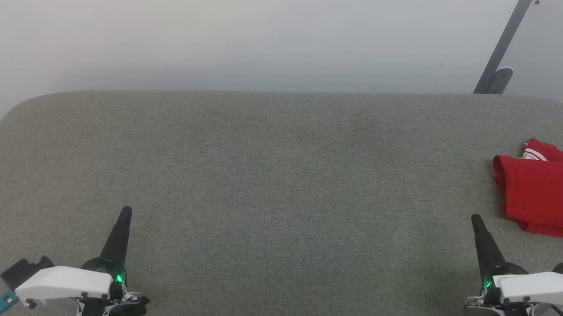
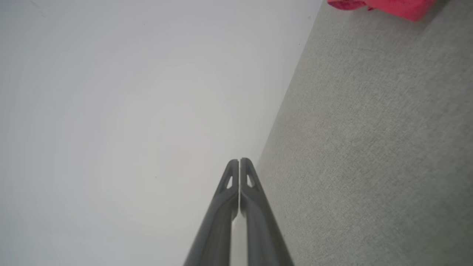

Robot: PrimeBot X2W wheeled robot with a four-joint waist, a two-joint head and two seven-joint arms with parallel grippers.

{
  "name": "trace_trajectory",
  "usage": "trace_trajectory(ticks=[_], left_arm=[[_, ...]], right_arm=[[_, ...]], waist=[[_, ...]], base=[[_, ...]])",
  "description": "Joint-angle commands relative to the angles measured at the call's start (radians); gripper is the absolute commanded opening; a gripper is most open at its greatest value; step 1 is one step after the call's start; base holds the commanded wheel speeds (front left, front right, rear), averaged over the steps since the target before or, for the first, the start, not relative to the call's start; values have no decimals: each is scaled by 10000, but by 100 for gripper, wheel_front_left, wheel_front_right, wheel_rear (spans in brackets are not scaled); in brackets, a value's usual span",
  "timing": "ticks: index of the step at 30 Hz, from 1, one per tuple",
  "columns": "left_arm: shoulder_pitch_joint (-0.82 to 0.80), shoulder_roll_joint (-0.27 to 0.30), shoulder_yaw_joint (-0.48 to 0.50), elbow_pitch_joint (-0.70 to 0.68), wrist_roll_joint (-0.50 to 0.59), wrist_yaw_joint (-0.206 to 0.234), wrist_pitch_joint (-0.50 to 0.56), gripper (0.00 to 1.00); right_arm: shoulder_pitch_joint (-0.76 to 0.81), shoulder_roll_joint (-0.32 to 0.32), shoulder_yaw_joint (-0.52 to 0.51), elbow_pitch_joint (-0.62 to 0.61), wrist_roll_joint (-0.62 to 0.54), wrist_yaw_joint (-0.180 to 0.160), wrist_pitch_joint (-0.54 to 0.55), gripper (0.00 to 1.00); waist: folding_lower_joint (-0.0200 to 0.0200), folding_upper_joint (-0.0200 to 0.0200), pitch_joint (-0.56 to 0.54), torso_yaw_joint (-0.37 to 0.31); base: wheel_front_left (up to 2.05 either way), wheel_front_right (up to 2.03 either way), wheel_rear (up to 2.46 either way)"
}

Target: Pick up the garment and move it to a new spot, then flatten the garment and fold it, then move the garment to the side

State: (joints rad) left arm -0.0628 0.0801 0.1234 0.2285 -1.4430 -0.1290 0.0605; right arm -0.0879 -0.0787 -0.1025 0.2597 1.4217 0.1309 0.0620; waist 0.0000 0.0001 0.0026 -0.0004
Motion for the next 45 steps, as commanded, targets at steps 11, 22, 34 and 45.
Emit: trace_trajectory(ticks=[11,22,34,45], left_arm=[[-325,-137,-49,69,-847,-27,288,0],[-469,-254,-80,137,-1391,-30,467,0],[-523,-324,-93,176,-1706,-32,576,0],[-522,-324,-95,175,-1708,-32,575,0]], right_arm=[[-217,143,-79,-143,930,0,272,0],[-237,258,-116,-169,1572,-1,447,0],[-233,316,-130,-171,1928,-2,557,0],[-232,315,-128,-169,1929,-2,556,0]], waist=[[0,-1,2,2],[0,-1,3,3],[0,-1,5,4],[0,-1,5,4]], base=[[0,0,0],[0,0,0],[0,0,0],[0,0,0]])
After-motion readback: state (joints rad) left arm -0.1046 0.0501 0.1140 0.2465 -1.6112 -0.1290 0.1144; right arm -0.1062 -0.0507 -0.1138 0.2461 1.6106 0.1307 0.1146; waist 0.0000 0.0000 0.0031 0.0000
